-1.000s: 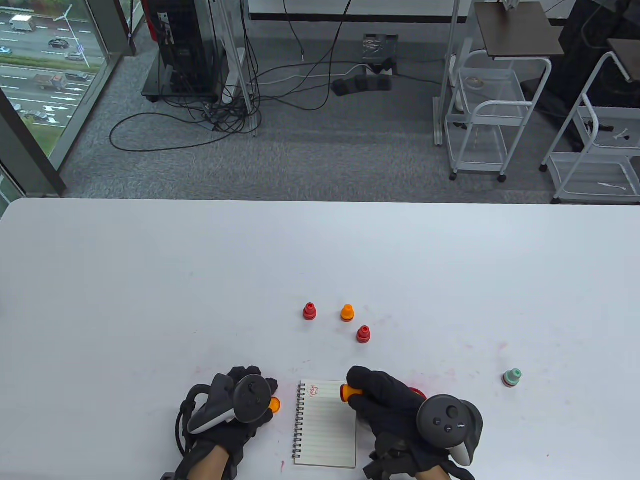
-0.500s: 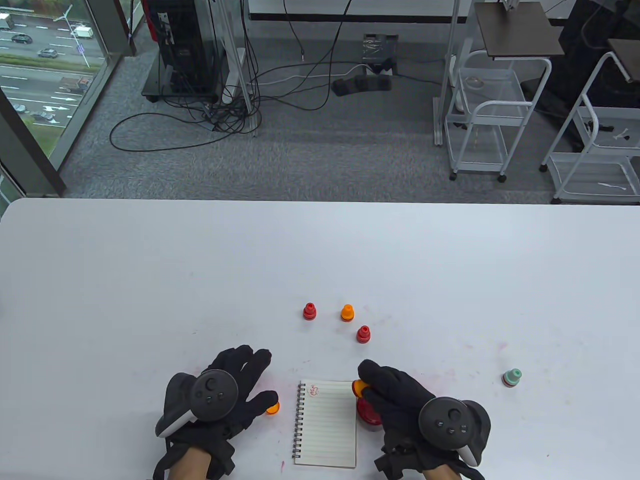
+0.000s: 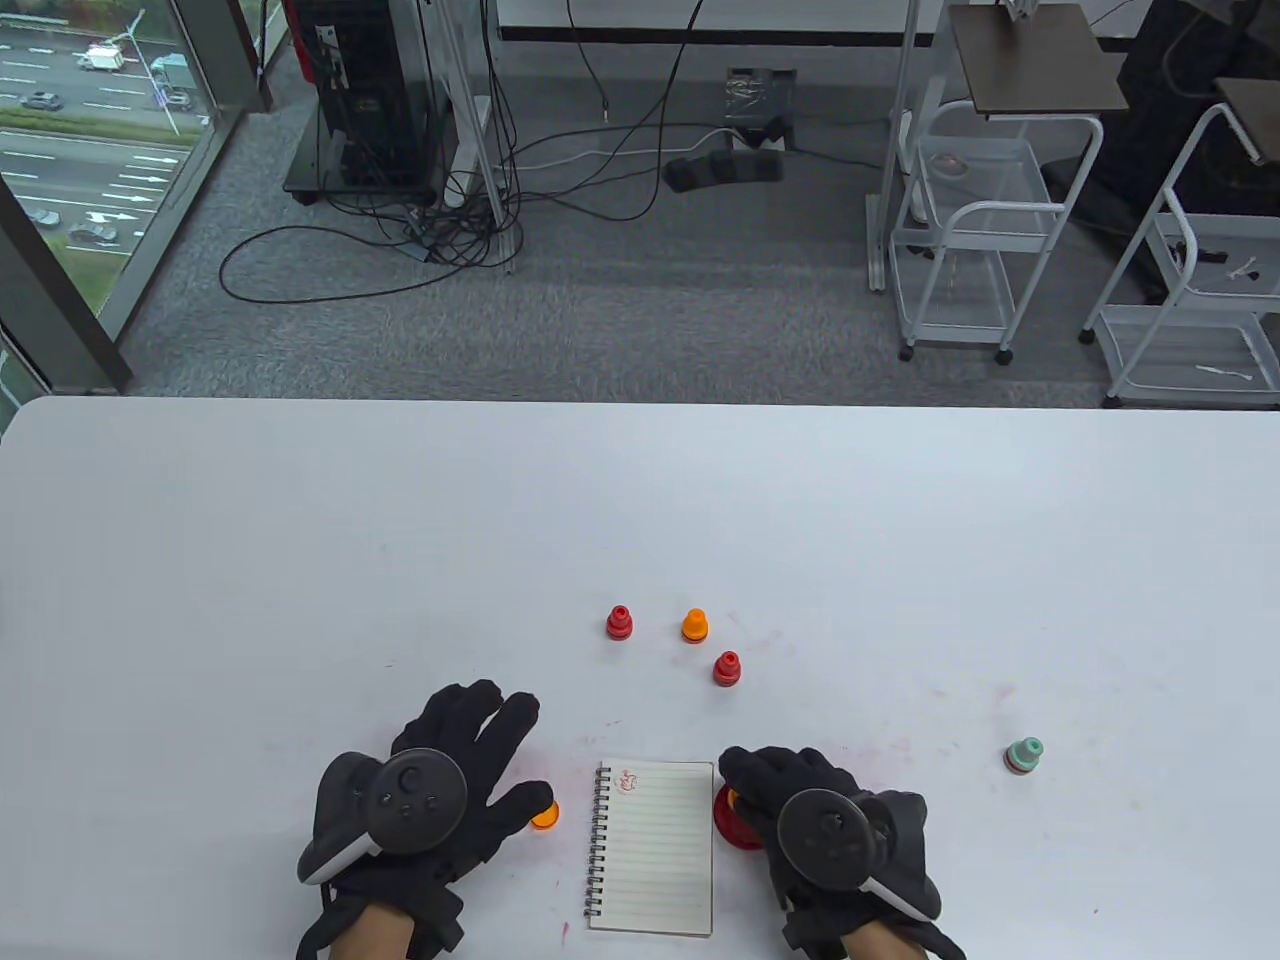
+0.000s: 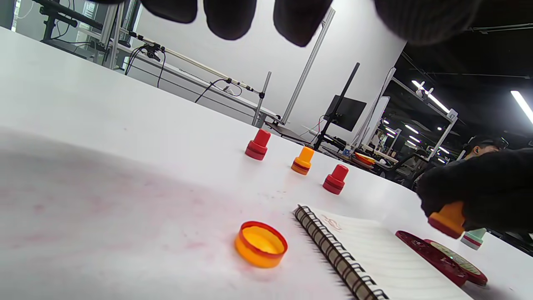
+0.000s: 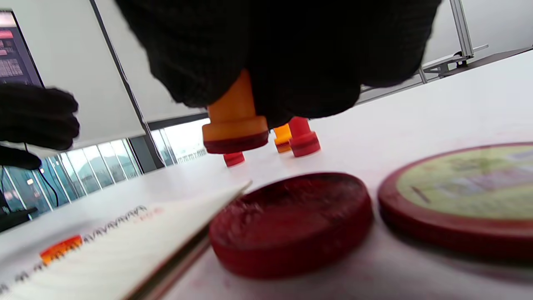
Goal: Stamp reward stamp onto notebook
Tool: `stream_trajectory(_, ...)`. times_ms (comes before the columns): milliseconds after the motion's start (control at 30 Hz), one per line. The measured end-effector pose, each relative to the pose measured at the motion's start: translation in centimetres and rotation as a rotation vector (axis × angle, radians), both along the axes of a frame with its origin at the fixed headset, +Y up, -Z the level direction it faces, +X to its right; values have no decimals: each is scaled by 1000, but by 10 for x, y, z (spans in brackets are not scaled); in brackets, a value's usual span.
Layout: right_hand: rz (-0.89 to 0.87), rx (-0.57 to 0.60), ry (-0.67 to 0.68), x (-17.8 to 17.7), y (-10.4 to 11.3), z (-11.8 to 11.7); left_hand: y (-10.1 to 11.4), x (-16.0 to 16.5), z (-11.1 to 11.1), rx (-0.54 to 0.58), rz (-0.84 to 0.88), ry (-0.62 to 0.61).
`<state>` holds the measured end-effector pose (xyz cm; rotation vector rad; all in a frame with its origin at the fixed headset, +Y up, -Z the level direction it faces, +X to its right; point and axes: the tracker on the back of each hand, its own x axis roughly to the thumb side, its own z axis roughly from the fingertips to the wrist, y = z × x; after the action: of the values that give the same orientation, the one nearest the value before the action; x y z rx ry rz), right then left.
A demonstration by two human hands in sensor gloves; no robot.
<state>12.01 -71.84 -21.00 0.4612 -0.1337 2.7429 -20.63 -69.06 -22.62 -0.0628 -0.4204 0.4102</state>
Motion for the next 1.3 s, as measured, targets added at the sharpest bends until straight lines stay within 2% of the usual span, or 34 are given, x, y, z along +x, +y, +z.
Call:
stream_trajectory(133, 138, -2, 24, -9, -8, -2, 0, -1, 0, 4, 2, 5)
stream_trajectory(200, 210, -45, 42, -13, -18, -5, 0, -1, 1, 2, 0, 7)
stream_trajectory(833, 249, -106, -6, -19, -13, -9, -1, 1, 1, -24, -13, 4)
stream_trajectory(1300, 259, -102, -5, -20, -12, -9, -2, 2, 2, -36, -16, 7)
